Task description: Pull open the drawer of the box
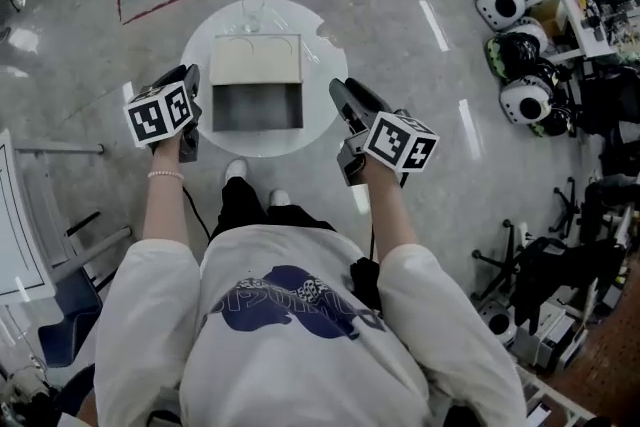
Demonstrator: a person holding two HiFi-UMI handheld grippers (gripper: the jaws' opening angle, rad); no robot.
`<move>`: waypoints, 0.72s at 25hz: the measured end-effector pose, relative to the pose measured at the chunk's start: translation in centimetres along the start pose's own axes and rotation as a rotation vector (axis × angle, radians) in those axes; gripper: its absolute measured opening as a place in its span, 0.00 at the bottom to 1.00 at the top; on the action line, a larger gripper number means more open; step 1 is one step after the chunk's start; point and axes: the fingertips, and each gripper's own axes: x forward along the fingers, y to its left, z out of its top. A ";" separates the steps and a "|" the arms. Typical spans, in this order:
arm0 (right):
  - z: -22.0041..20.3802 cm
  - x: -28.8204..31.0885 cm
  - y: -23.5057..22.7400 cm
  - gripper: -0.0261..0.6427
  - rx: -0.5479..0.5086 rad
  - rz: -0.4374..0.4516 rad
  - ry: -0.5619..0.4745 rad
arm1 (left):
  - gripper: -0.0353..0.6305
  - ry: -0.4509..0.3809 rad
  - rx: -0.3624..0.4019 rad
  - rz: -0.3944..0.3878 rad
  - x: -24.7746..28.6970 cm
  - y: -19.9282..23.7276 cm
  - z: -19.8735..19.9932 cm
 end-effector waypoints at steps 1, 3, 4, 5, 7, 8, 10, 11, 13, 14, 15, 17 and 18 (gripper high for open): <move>1.7 -0.4 1.1 0.26 -0.055 0.010 -0.048 | 0.20 -0.057 0.020 -0.003 -1.7 -0.8 1.2; 4.4 -1.1 3.2 0.20 -0.155 0.030 -0.136 | 0.20 -0.169 0.066 -0.008 -4.9 -2.4 3.5; 5.5 -1.4 4.1 0.17 -0.202 0.036 -0.176 | 0.20 -0.221 0.089 -0.011 -6.4 -3.2 4.5; 6.4 -1.7 5.0 0.13 -0.250 0.036 -0.215 | 0.20 -0.272 0.111 -0.013 -7.8 -4.1 5.4; 7.6 -2.4 6.8 0.07 -0.350 0.026 -0.284 | 0.10 -0.365 0.165 -0.012 -10.5 -5.6 6.9; 8.1 -2.6 7.7 0.06 -0.403 0.016 -0.315 | 0.08 -0.406 0.198 -0.011 -11.7 -6.3 7.4; 8.9 -3.0 9.5 0.04 -0.501 -0.009 -0.379 | 0.07 -0.486 0.263 -0.010 -13.7 -7.4 8.4; 9.3 -3.2 10.4 0.04 -0.541 -0.021 -0.412 | 0.06 -0.528 0.292 -0.012 -14.5 -7.8 8.9; 9.7 -3.5 12.0 0.04 -0.604 -0.044 -0.470 | 0.06 -0.604 0.350 -0.011 -15.9 -8.5 9.5; 9.7 -3.5 12.7 0.04 -0.631 -0.051 -0.490 | 0.06 -0.635 0.379 -0.007 -16.4 -8.7 9.7; 9.6 -3.5 13.4 0.04 -0.656 -0.055 -0.505 | 0.06 -0.660 0.403 -0.004 -16.7 -8.8 9.9; 9.3 -3.3 14.2 0.04 -0.689 -0.056 -0.522 | 0.06 -0.689 0.420 -0.006 -17.0 -8.9 10.2; 9.2 -3.3 14.4 0.04 -0.695 -0.058 -0.527 | 0.06 -0.697 0.420 -0.008 -17.0 -8.8 10.4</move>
